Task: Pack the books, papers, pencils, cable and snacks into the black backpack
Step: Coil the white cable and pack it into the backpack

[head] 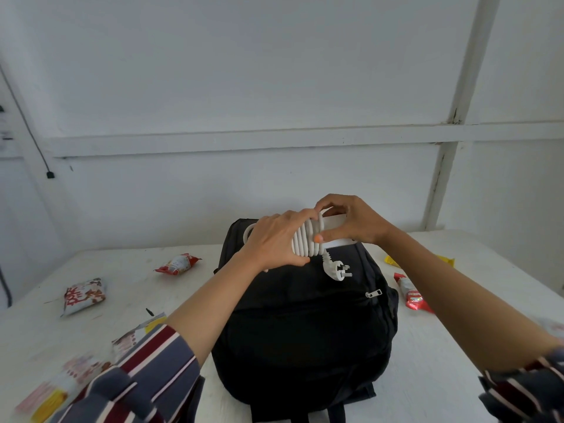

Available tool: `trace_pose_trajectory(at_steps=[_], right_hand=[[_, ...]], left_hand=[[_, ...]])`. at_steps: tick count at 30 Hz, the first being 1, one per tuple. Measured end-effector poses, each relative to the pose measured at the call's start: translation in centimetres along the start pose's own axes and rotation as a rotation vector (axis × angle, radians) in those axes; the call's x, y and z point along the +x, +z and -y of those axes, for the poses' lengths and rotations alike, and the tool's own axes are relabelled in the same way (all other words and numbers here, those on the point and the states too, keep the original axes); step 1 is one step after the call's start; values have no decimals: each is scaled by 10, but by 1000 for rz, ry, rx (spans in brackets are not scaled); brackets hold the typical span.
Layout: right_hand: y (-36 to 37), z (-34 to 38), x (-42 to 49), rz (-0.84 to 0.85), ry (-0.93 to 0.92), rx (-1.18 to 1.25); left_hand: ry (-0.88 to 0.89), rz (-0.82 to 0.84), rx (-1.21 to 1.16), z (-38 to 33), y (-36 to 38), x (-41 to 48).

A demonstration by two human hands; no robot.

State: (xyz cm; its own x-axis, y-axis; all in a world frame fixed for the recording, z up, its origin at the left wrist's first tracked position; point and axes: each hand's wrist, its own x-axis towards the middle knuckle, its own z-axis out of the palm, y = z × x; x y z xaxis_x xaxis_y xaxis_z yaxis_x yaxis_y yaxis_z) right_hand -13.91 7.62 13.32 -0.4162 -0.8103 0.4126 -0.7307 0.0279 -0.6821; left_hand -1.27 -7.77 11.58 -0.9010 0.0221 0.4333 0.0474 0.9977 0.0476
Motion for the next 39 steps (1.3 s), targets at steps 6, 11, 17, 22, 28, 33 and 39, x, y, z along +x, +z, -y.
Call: trace_pose_trajectory(at_steps=[6,11,17,22,28,33,39], right_hand=[[0,-4,-1,-43,-2,-15],[-5,-7,2,-46,17,-39],[-7,-5,5,-33,34,-88],[-4,-2,11,31,129,-101],[-4,-7,20,122,208,-139],[-8,-4,18,210,339,-2],[-4,-47,1,-98,660,797]], left_hand=[[20,29,-20,1,2,2],[5,63,-108,3,7,3],[-16,21,-129,6,3,7],[-17,10,-43,2,-2,10],[18,69,-41,8,5,8],[-23,81,-78,13,8,5],[-95,57,-171,25,6,-1]])
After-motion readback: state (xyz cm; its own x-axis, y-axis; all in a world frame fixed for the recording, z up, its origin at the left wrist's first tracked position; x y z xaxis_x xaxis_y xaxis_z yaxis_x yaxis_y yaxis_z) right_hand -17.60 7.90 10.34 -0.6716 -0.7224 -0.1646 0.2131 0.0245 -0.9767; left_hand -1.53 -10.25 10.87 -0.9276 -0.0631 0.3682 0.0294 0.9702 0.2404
